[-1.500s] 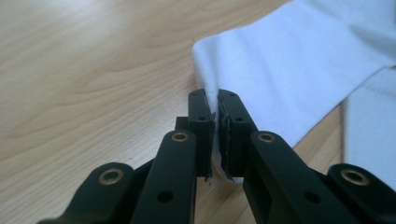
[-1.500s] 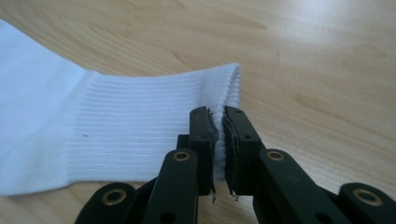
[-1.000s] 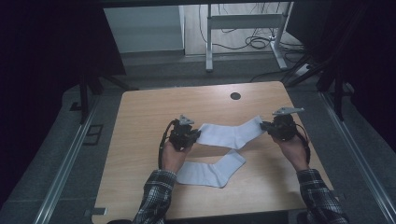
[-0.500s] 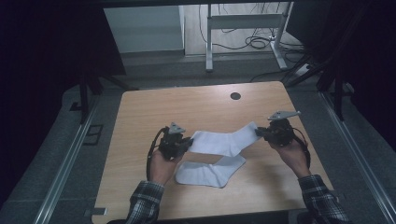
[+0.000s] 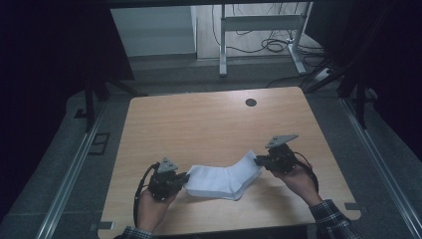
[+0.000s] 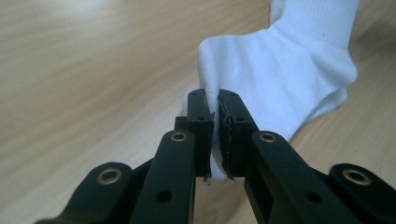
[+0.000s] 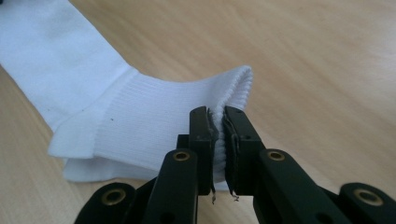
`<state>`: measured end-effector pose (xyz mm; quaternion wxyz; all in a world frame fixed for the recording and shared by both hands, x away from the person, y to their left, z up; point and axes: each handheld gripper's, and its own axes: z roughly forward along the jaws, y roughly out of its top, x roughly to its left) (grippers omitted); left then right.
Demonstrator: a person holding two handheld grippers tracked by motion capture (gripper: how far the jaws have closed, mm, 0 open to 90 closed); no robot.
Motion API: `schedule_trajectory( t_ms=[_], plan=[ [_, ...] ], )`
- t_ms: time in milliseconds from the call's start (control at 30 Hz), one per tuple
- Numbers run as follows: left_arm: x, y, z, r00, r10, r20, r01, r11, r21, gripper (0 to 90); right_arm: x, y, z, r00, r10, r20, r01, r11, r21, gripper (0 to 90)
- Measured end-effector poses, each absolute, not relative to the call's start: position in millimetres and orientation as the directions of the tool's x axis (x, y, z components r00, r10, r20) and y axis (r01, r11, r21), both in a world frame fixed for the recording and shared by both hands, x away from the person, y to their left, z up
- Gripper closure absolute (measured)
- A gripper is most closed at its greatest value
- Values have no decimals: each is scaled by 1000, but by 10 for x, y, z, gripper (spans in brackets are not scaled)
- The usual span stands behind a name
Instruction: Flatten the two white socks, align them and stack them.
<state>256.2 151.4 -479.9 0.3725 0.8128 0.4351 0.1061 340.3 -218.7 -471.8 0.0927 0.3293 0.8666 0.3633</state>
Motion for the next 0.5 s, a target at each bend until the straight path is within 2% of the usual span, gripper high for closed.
schedule_trajectory(
  t_ms=[267,333,367,433,500],
  plan=[
    [2565,1426,-5086,596,789,-150,659,-373,653,835,3489,-2120,-4988,-762,642,87,550,570,611,800],
    [2580,1400,-5143,590,796,-132,662,-384,644,777,3517,-2133,-5072,-756,650,75,558,579,594,755],
    [2585,1390,-5168,585,802,-121,660,-384,645,777,3517,-2133,-5072,-756,650,75,558,579,594,755],
    [2591,1394,-5180,570,816,-101,653,-375,658,648,3526,-2147,-5087,-754,653,75,561,579,592,666],
    [2592,1408,-5166,568,816,-107,652,-367,664,596,3527,-2160,-5039,-752,656,65,547,565,617,626]
  ],
)
